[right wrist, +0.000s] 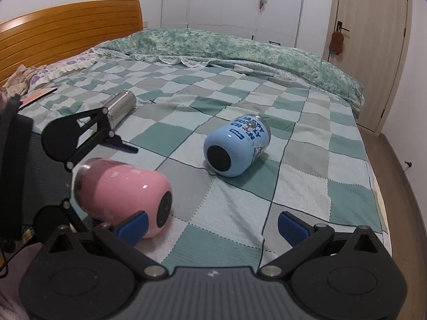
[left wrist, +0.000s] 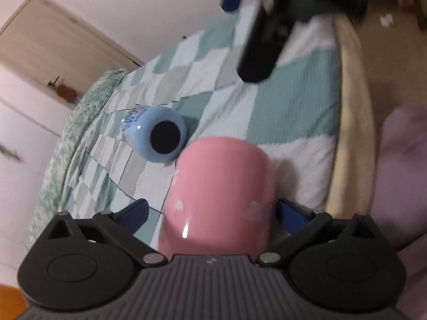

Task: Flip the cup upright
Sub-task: 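Lift the pink cup with the right gripper and carry it aside, then rotate the right gripper to turn the pink cup rim-up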

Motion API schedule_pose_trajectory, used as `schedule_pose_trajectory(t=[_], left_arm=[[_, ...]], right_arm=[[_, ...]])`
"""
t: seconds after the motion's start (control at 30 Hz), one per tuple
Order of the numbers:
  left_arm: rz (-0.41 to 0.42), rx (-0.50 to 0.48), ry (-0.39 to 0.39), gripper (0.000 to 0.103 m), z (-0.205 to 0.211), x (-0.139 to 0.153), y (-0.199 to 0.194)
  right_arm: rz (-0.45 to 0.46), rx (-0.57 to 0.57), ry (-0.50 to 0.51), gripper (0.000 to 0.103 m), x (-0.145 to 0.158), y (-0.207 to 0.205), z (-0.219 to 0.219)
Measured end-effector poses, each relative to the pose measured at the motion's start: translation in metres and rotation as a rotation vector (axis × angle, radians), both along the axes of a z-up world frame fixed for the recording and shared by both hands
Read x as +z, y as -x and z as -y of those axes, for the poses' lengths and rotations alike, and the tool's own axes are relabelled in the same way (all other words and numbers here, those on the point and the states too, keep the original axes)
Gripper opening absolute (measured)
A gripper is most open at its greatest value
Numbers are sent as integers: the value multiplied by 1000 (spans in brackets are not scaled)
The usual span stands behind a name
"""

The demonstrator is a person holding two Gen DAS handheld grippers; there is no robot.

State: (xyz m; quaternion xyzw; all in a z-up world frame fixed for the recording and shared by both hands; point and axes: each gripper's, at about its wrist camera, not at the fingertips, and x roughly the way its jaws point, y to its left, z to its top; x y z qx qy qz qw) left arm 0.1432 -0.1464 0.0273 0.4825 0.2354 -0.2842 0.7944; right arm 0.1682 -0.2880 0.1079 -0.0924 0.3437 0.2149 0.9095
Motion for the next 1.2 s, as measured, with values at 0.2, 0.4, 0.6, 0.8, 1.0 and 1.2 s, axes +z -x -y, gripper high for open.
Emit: schedule_pose_trajectory(t=[0.2, 0.4, 0.6, 0.8, 1.0, 1.2], left_arm=[[20, 93, 300, 103, -51, 43, 39], [3, 290, 534, 103, -105, 53, 57], [-32, 461, 615, 103, -147, 45, 55], [-59, 527, 682, 103, -174, 42, 48], [-70, 544, 674, 103, -179, 35, 41], [-80, 559, 687, 103, -183, 32, 40]], right_arm=[[51, 65, 1, 103, 20, 13, -14], [72, 205, 87, 103, 21, 18, -58], [45, 362, 226, 103, 10, 11, -112], [48, 598, 522, 103, -7, 3, -159], [57, 764, 733, 103, -33, -7, -191], [-26, 843, 843, 87, -54, -17, -212]])
